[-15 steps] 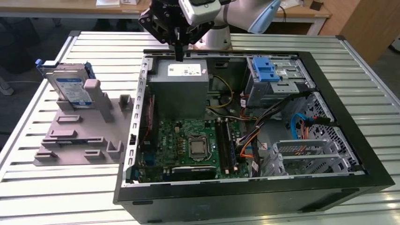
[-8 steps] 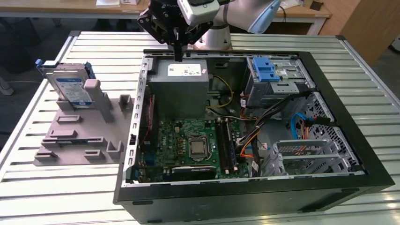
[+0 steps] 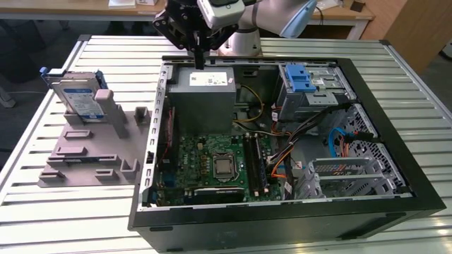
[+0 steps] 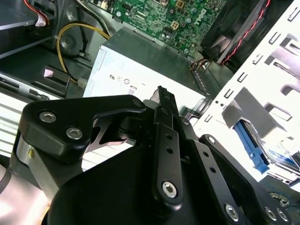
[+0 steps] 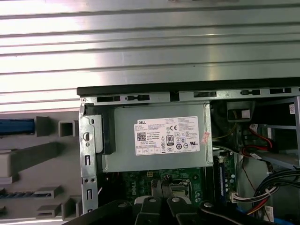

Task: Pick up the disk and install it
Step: 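Reach for the disk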

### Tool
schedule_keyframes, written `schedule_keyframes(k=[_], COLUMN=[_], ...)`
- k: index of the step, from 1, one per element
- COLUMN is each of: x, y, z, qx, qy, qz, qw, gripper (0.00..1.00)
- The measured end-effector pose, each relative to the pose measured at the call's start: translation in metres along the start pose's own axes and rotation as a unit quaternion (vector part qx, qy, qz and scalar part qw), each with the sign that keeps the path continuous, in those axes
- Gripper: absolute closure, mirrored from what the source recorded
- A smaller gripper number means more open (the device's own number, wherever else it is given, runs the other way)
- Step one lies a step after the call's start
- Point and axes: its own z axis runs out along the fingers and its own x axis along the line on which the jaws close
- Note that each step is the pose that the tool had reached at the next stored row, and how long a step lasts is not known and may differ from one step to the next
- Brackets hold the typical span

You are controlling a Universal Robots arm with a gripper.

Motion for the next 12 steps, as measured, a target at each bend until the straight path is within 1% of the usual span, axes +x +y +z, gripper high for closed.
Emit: schedule_keyframes(k=[12], x=[0.0037], y=[-0.0003], z=[0.0002], qx=[0.0], qy=[0.0], qz=[0.0], qw=[1.0], gripper=[0.89])
